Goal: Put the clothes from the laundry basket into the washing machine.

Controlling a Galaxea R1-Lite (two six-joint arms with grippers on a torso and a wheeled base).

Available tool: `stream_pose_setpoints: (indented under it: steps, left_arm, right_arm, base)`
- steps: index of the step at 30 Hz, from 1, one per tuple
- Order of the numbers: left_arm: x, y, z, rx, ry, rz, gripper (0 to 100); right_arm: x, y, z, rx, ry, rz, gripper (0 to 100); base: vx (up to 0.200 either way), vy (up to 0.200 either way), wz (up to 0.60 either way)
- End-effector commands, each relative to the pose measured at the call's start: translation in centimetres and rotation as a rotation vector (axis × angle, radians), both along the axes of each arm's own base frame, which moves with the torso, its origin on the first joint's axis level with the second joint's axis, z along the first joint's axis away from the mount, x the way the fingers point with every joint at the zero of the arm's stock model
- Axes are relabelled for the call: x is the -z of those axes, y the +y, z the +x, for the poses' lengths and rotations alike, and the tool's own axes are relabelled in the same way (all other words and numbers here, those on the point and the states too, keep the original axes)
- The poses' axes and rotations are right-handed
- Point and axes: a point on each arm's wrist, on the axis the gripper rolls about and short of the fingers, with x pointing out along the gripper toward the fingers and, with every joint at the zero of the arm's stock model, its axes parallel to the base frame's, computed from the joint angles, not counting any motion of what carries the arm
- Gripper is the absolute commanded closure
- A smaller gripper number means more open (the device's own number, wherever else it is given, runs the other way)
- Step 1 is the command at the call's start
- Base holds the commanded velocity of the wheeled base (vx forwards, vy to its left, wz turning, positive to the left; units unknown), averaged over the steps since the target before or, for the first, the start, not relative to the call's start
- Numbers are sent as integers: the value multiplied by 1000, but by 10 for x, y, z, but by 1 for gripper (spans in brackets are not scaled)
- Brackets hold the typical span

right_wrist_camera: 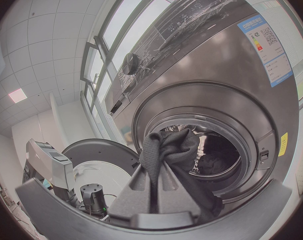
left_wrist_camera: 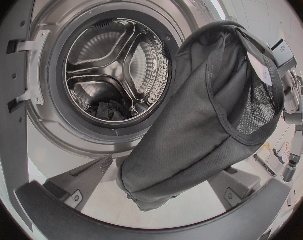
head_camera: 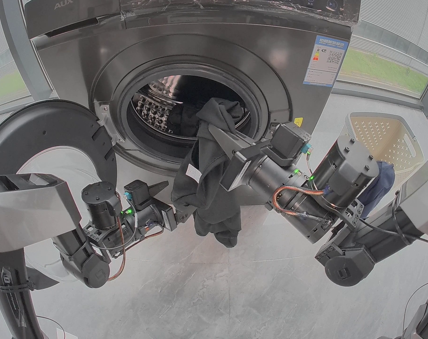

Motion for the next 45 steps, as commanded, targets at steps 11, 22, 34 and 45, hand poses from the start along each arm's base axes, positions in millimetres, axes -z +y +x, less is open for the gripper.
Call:
stream_pose_setpoints:
  steps: [11, 22, 34, 45]
  left_arm:
    - [-4, 0, 1, 7, -15, -8, 0]
    - [-7, -9, 5, 57, -39, -19, 100]
    - [-54, 13, -5, 25, -139, -85, 100]
    - [-84, 43, -66, 10, -163, -96, 100]
  right_arm:
    - [2, 2, 1, -2, 5, -5, 100]
    - [3, 3, 0, -6, 6, -4, 100]
    - [11, -4, 4, 13, 28, -22, 100]
    - [26, -21, 19, 95, 84, -39, 100]
  base:
    - [0, 0, 0]
    - [0, 0, 0]
    - [0, 0, 0]
    - [0, 0, 0]
